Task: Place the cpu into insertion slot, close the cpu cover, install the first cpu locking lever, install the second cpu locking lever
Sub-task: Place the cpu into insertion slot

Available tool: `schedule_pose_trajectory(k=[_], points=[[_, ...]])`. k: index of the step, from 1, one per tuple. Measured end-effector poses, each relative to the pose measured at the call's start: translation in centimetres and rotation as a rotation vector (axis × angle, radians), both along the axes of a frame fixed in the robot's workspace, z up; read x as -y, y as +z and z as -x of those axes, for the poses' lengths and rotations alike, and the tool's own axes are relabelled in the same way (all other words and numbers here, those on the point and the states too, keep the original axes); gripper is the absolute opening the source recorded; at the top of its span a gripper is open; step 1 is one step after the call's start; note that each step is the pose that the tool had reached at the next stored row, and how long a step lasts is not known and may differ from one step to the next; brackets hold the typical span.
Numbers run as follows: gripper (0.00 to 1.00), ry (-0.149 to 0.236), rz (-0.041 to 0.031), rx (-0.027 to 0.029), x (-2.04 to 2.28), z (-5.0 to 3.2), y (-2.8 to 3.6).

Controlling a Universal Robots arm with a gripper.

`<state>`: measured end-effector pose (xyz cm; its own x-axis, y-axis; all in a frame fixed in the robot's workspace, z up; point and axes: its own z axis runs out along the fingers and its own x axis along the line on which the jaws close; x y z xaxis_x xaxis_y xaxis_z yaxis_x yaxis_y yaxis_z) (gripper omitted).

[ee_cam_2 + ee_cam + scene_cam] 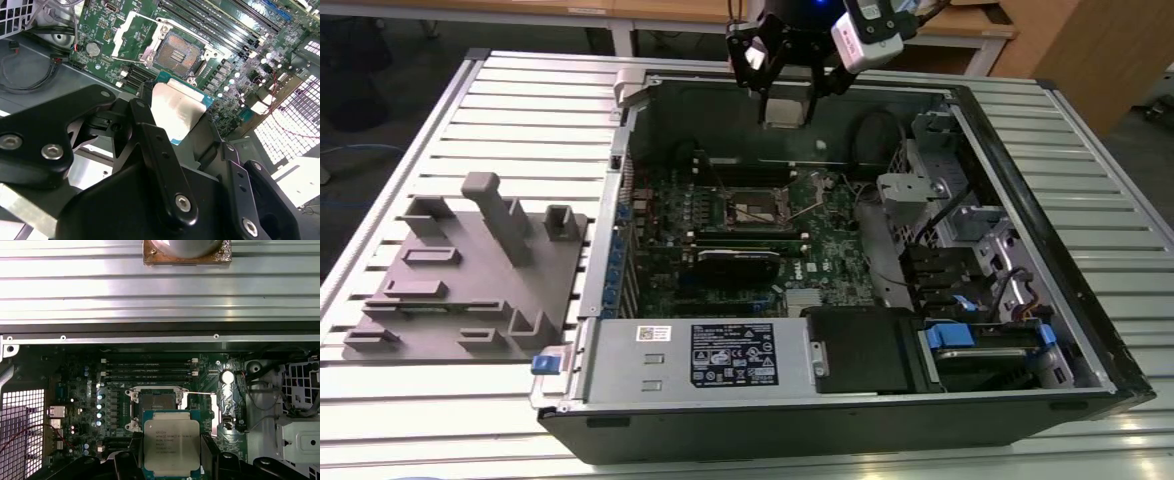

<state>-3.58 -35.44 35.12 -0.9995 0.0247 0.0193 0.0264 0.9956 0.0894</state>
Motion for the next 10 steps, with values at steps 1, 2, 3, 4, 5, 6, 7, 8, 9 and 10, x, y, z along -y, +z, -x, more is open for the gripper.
schedule_pose_trajectory(k=[1, 2, 3, 4, 5, 6, 7, 8, 9, 10], points=[[0.54, 0.000, -0.0001, 0.0001, 0.00, 0.00, 0.00], [0.54, 0.000, -0.0001, 0.0001, 0.00, 0.00, 0.00], [0.54, 0.000, 0.0001, 0.0000, 0.00, 0.00, 0.12], [0.54, 0.000, 0.0002, 0.0000, 0.00, 0.00, 0.14], [0.54, 0.000, 0.0002, -0.0001, 0.00, 0.00, 0.14], [0.54, 0.000, 0.0001, 0.0000, 0.00, 0.00, 0.13], [0.54, 0.000, 0.0000, 0.0000, 0.00, 0.00, 0.11], [0.54, 0.000, 0.0000, 0.0000, 0.00, 0.00, 0.10], [0.54, 0.000, 0.0000, 0.0000, 0.00, 0.00, 0.07], [0.54, 0.000, 0.0000, 0.0000, 0.00, 0.00, 0.03]])
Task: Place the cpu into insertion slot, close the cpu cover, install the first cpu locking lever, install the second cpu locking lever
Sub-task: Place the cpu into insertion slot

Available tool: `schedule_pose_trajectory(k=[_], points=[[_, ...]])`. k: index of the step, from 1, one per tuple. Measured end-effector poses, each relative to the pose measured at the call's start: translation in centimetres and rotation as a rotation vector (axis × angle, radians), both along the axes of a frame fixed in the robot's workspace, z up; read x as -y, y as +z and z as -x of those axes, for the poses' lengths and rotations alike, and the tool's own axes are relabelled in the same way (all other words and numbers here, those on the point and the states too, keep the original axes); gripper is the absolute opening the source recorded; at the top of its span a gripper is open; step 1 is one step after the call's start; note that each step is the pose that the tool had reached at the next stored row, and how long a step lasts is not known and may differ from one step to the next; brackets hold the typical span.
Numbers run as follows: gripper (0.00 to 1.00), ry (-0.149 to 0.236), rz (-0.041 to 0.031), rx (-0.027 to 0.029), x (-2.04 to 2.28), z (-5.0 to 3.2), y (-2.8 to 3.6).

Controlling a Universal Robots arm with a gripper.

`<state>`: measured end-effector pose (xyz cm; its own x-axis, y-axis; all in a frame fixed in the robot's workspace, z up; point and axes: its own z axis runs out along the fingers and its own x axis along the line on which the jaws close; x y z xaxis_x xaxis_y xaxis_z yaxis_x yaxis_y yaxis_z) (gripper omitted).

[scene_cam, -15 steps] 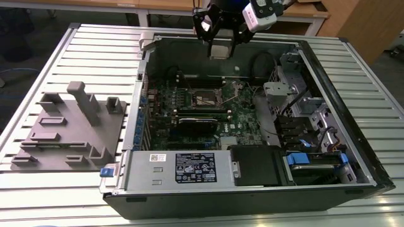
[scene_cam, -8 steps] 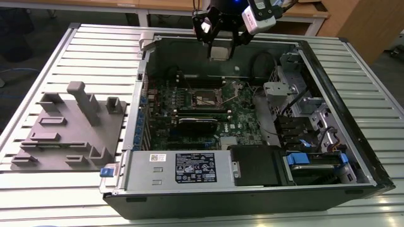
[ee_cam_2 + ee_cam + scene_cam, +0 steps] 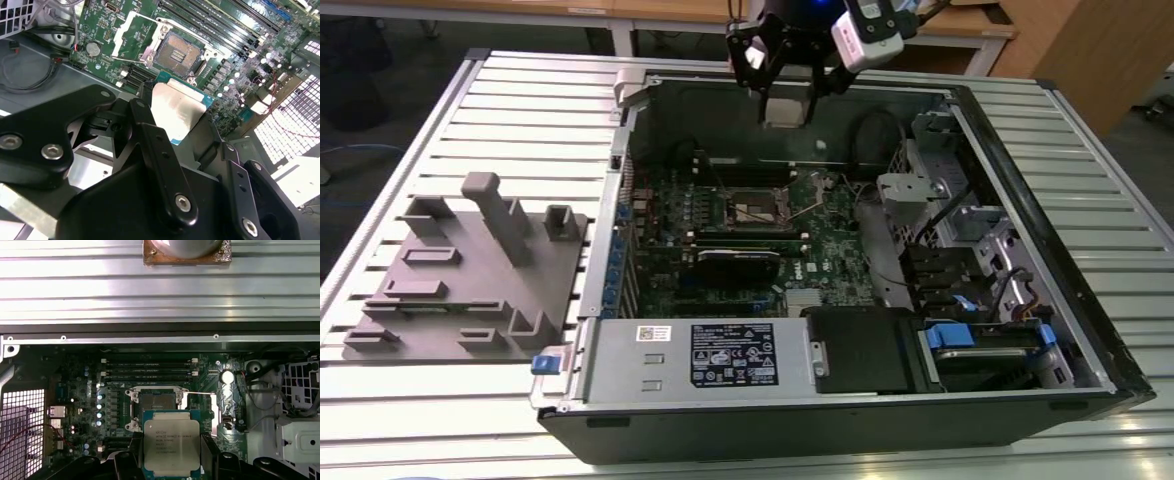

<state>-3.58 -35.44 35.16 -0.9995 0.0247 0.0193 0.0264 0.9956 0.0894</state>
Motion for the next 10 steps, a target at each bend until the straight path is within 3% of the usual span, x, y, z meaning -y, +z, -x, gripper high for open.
schedule_pose_trajectory(k=[10], points=[[0.54, 0.000, 0.0001, -0.0001, 0.00, 0.00, -0.64]])
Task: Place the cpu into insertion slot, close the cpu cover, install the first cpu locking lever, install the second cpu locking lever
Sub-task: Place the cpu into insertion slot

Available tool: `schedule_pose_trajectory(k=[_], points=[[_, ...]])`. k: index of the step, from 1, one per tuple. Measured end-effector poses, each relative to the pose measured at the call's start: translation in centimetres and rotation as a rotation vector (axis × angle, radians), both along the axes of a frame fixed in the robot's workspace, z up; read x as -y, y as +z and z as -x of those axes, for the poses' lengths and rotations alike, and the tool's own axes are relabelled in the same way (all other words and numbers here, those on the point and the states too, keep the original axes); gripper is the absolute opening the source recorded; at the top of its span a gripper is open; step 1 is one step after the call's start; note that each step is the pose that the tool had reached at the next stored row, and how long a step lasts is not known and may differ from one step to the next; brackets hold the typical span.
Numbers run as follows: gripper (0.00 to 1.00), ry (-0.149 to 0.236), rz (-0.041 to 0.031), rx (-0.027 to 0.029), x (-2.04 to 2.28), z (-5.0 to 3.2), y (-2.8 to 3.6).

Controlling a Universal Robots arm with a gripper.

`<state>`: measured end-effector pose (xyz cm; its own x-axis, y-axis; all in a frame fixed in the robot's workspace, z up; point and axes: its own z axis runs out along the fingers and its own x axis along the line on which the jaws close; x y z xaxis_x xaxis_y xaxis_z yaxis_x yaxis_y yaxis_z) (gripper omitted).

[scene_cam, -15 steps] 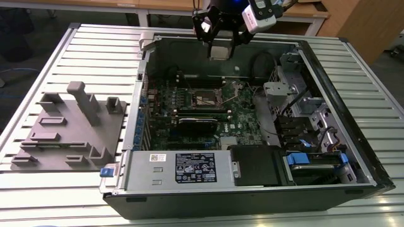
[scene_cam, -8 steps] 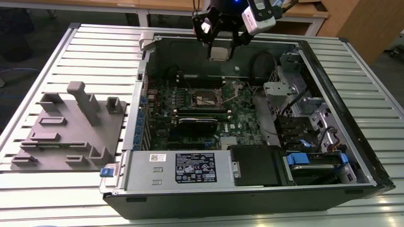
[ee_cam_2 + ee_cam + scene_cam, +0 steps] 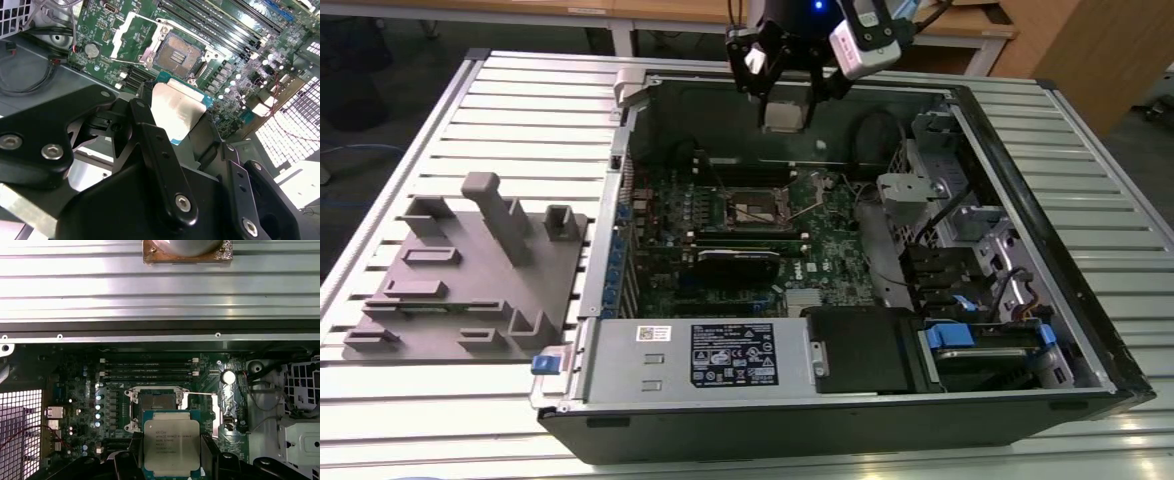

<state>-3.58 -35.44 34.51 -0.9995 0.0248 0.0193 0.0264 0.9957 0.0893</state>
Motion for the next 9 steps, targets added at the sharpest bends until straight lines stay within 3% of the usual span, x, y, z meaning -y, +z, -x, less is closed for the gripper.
schedule_pose_trajectory(k=[9], points=[[0.54, 0.001, 0.0000, 0.0000, 0.01, 0.05, -0.60]])
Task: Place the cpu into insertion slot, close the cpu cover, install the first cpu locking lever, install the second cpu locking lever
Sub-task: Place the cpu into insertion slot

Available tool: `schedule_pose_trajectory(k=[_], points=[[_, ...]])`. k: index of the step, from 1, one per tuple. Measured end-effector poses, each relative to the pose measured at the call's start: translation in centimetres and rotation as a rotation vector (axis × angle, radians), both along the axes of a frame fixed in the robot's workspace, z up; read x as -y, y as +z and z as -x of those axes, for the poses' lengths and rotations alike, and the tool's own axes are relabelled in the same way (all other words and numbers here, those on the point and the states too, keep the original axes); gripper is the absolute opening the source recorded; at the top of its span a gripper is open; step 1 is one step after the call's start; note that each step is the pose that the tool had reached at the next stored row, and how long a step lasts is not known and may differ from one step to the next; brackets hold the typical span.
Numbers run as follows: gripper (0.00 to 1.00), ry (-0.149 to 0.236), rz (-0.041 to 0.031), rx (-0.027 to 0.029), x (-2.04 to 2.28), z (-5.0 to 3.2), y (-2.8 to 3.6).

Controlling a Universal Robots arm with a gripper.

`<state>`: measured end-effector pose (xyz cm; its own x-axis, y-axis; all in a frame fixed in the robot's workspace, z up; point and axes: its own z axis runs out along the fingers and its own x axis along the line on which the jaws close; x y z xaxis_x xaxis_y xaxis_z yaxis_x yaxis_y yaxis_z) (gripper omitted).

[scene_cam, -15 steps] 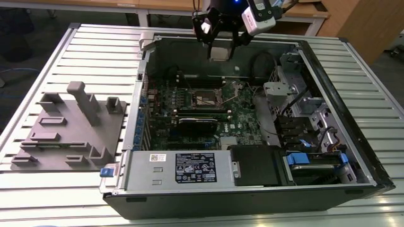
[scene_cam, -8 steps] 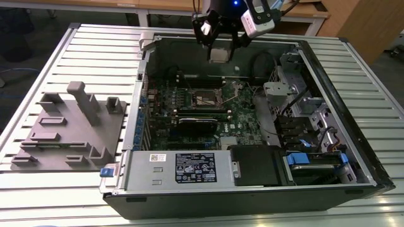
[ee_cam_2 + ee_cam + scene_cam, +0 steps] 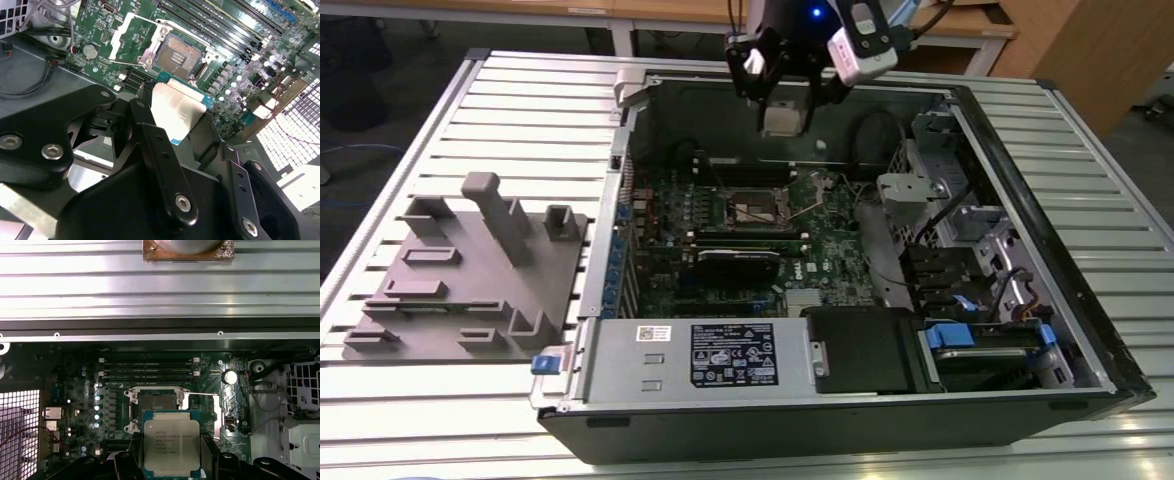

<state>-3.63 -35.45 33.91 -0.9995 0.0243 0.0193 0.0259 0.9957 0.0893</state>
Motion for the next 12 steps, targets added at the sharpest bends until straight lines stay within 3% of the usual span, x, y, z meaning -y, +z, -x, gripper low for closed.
schedule_pose_trajectory(k=[12], points=[[0.54, 0.008, -0.0001, 0.0019, 0.09, 0.06, -0.75]])
